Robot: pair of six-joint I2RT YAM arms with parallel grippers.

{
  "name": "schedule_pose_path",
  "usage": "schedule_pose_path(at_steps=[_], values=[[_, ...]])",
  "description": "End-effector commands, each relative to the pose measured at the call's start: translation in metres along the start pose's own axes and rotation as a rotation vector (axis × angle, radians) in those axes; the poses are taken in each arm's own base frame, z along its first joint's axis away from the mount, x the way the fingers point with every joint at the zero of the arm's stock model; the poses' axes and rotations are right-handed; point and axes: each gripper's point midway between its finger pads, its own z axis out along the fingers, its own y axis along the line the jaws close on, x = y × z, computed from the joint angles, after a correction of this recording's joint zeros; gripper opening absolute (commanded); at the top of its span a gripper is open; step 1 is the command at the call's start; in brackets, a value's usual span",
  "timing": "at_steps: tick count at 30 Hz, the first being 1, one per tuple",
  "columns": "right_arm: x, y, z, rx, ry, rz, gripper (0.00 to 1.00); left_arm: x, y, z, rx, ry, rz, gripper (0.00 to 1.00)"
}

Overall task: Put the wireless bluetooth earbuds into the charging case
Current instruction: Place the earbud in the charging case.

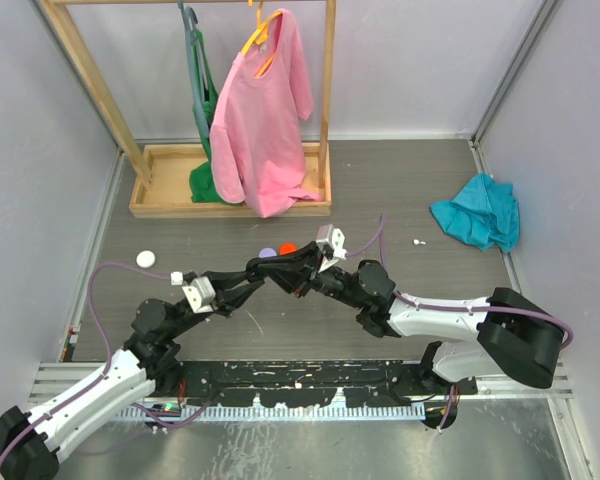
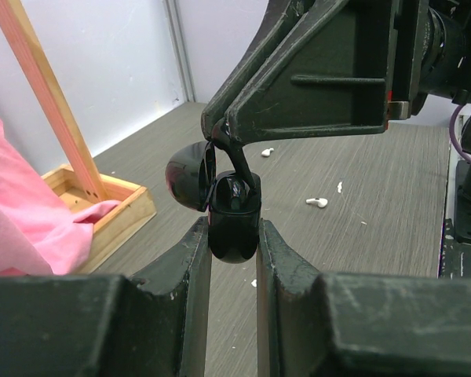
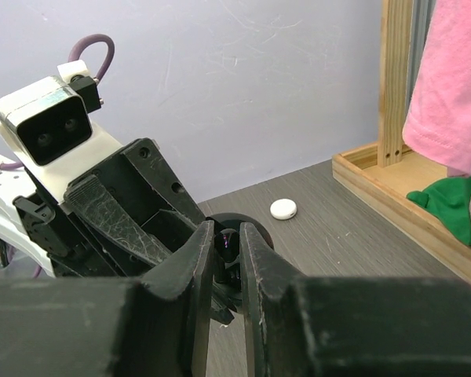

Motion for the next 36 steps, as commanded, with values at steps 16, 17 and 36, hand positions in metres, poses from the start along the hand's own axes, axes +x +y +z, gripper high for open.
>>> schedule_pose_path(at_steps=[16,17,36], values=[[-0.014,0.011,-0.007,-0.035,-0.106,-0.020,0.14,-0.031,0.004,-0.002,-0.028,-0.128,0.020,0.00],[-0.014,0.011,-0.007,-0.036,-0.106,-0.021,0.14,-0.030,0.004,-0.002,-0.028,-0.128,0.020,0.00],[-0.033,0.006,-0.020,0.015,-0.078,-0.154,0.48,-0.029,0.002,-0.001,-0.017,-0.120,0.018,0.00]])
